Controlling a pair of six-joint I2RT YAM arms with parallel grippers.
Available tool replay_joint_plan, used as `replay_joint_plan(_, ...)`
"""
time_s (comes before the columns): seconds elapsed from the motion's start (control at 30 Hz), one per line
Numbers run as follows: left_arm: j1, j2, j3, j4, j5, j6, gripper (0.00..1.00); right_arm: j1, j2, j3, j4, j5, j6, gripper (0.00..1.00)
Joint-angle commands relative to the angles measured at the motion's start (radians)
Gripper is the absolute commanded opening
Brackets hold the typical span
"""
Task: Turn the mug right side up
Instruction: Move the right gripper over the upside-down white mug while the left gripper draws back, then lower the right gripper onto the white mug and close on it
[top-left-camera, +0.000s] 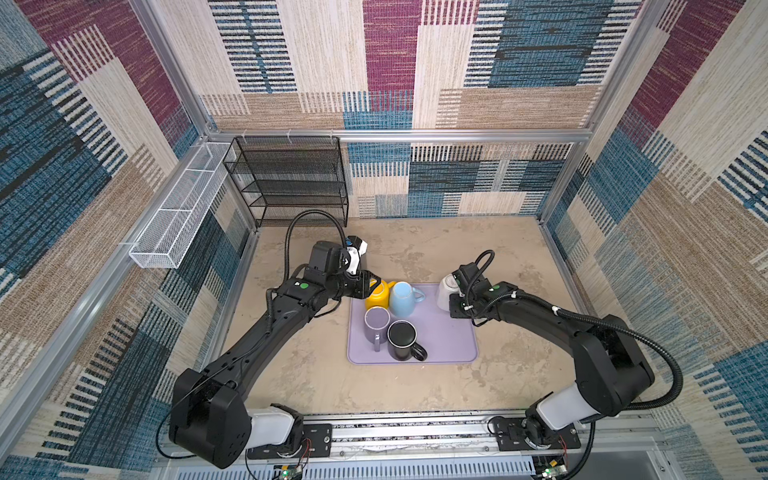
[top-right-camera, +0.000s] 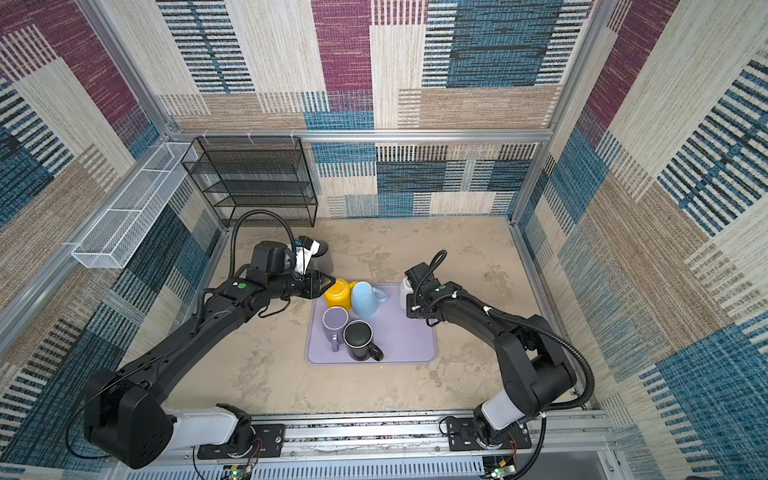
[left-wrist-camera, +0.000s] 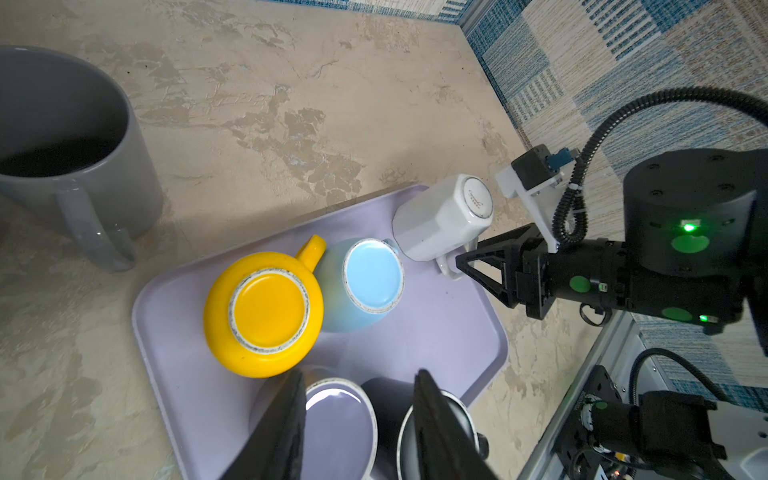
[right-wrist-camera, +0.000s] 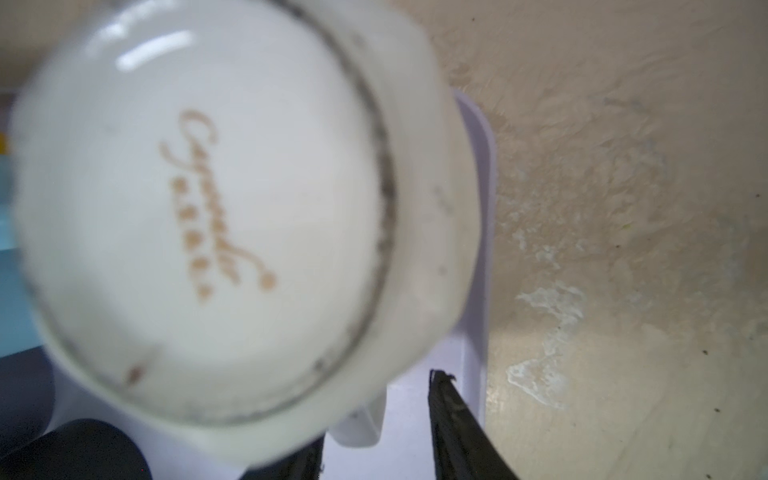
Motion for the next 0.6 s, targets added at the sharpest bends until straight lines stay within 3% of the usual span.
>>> replay_joint_plan(0.0, 0.0, 0.005, 0.021, -0.004, 0.001, 0.017, 0.4, -0.002, -0.001, 0.015, -0.05, 0.045, -0.023, 0.44)
replay_joint_plan(0.3, -0.001, 0.005, 0.027, -0.017, -0.007, 0.026, 0.4, -0.002, 0.051, 0.132, -0.11, 0.033, -0.048, 0.5)
replay_joint_plan(0.57, -0.003, 0.008, 0.035, -0.04, -0.02, 0.039, 0.4, -0.002, 0.126, 0.22, -0.154, 0.035, -0.053, 0.42)
